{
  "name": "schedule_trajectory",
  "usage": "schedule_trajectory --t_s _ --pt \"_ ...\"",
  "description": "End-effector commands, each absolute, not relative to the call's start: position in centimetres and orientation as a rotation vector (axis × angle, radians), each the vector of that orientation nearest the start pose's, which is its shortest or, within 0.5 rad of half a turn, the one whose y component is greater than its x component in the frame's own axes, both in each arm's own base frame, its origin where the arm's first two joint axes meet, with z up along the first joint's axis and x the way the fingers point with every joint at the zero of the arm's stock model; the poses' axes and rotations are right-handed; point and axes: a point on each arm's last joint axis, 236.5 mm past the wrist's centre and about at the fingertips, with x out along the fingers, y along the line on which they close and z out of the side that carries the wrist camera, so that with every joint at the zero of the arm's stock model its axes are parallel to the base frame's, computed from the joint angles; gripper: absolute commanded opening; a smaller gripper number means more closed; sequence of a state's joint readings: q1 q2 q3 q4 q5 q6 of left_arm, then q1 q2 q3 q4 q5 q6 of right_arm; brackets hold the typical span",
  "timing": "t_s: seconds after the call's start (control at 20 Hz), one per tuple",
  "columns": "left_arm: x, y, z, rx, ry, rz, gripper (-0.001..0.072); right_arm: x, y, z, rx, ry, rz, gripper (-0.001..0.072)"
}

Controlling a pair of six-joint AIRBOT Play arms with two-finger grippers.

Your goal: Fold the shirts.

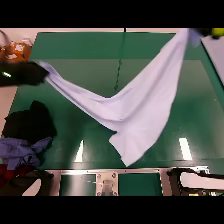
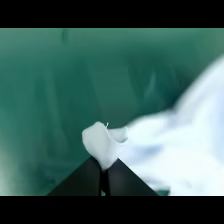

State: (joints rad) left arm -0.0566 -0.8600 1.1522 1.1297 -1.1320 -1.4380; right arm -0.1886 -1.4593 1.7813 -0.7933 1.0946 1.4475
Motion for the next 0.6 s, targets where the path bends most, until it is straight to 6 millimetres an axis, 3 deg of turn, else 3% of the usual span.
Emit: schedule_trajectory --t_s 0.0,0.05,0.1,0.15,0.2,0.3,0.45,0.5,0.55 --pt "33.7 -12.1 5.7 -0.366 0.980 -0.371 0.0021 56.0 7.6 10.2 0.581 0.902 0.378 0.0016" --pt "33.6 -12.3 3.0 -0.390 1.003 -0.364 0.0021 56.2 7.6 7.7 0.598 0.950 0.372 0.0036" --pt "33.4 -12.6 1.1 -0.412 1.025 -0.367 0.0021 56.2 7.6 5.8 0.618 0.994 0.365 0.0227" --pt "33.2 -12.8 -0.5 -0.428 1.049 -0.371 0.0021 55.8 7.2 4.8 0.628 1.026 0.363 0.0342" --pt "33.1 -13.0 -1.7 -0.434 1.069 -0.376 0.0021 55.3 6.4 4.7 0.633 1.046 0.359 0.0320" --pt "33.6 -13.2 -2.9 -0.437 1.083 -0.384 0.0021 53.2 3.9 5.5 0.650 1.100 0.359 0.0097" --pt "34.2 -12.6 -3.4 -0.407 1.067 -0.367 0.0021 47.6 -1.1 6.1 0.724 1.230 0.279 0.0067" --pt "34.3 -12.4 -3.3 -0.382 1.066 -0.367 0.0021 45.1 -2.8 5.7 0.734 1.279 0.220 0.0014" --pt "34.4 -12.3 -3.1 -0.363 1.068 -0.375 0.0021 42.3 -4.1 4.8 0.725 1.332 0.161 0.0015"
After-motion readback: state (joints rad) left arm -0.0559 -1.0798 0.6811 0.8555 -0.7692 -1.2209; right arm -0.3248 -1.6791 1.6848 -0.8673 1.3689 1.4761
